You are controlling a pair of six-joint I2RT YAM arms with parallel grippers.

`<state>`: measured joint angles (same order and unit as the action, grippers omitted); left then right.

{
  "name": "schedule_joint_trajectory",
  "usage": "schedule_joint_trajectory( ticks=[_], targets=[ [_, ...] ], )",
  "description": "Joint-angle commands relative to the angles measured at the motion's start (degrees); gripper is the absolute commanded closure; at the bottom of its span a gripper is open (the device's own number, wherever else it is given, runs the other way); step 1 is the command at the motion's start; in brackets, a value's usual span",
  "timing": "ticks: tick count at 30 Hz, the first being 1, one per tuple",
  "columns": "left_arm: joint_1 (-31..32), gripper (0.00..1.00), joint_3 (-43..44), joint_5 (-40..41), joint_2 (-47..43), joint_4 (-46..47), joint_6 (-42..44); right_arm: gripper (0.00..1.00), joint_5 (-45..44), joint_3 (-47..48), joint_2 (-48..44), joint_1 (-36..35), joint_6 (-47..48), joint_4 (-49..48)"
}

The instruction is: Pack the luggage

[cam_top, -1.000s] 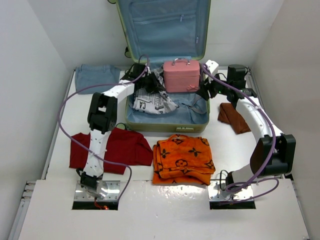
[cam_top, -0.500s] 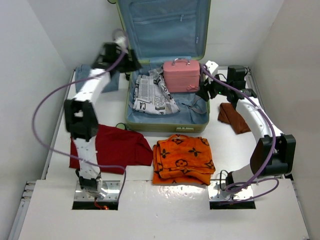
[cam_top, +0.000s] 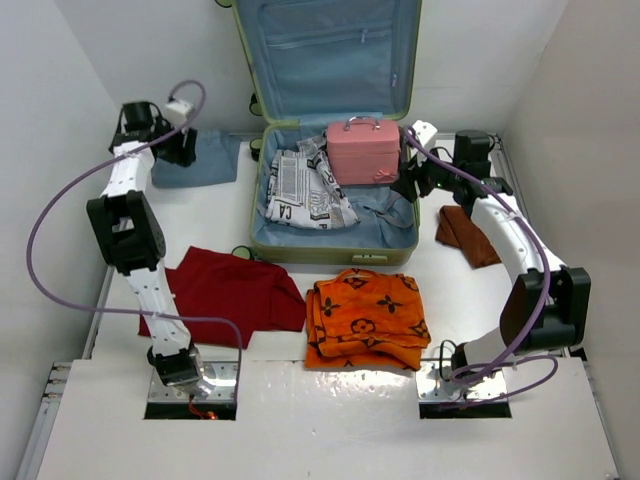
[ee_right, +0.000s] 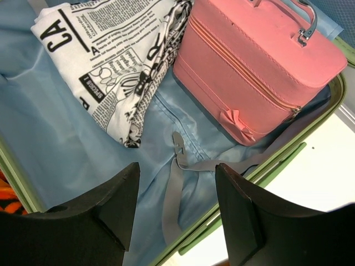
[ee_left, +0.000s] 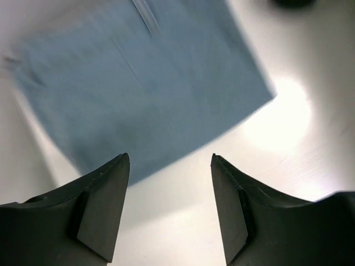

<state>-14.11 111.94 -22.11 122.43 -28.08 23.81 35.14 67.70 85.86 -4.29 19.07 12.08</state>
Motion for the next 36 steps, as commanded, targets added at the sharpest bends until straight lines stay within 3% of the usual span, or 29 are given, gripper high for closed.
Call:
schedule_joint_trajectory(
  ticks=[1, 4, 10, 21, 23, 26, 27, 28, 32, 36],
  targets=[
    [0.39, 0.35, 1.61, -1.72, 2.98, -4.26, 15.96, 0.43, 0.99, 2.52, 1.06, -0.01, -1.58, -1.44],
    [1.62, 0.36, 3.09, 0.05, 5.0, -4.79, 22.48, 0.43, 0.64, 2.43, 1.32, -0.01, -1.58, -1.36],
    [2.16, 0.4, 11.53, 1.1, 14.14, -7.34, 27.68, 0.43, 0.2, 3.14, 2.11, -0.8, -1.67, -1.09],
    [5.05, 0.39, 11.55, 3.38, 20.56, -8.93, 34.8, 0.43, -0.42, 4.63, 3.08, -0.72, -0.79, -0.3],
    [5.06, 0.45, 11.55, 4.09, 21.18, -10.59, 35.6, 0.43, -0.42, 4.63, 2.99, -0.89, -0.61, -0.03],
    [5.58, 0.65, 11.02, 4.09, 21.71, -12.87, 36.91, 0.43, -0.42, 4.37, 2.82, -0.8, -0.61, -0.03],
    [5.58, 0.73, 9.89, 4.61, 21.71, -14.19, 37.53, 0.43, -0.42, 4.46, 2.9, -0.72, -0.61, -0.03],
    [6.19, 0.87, 8.83, 4.62, 21.71, -14.2, 37.53, 0.43, -0.42, 4.2, 2.56, -0.89, -0.53, -0.03],
    [7.34, 1.0, 2.95, 4.62, 19.53, -14.73, 36.66, 0.44, -0.24, 4.02, 2.29, -0.89, -0.09, 0.14],
    [9.53, 1.0, -1.72, -2.14, 15.22, -14.73, 28.68, 0.44, -0.24, 3.93, 1.76, -0.89, 0.09, 0.67]
  ],
)
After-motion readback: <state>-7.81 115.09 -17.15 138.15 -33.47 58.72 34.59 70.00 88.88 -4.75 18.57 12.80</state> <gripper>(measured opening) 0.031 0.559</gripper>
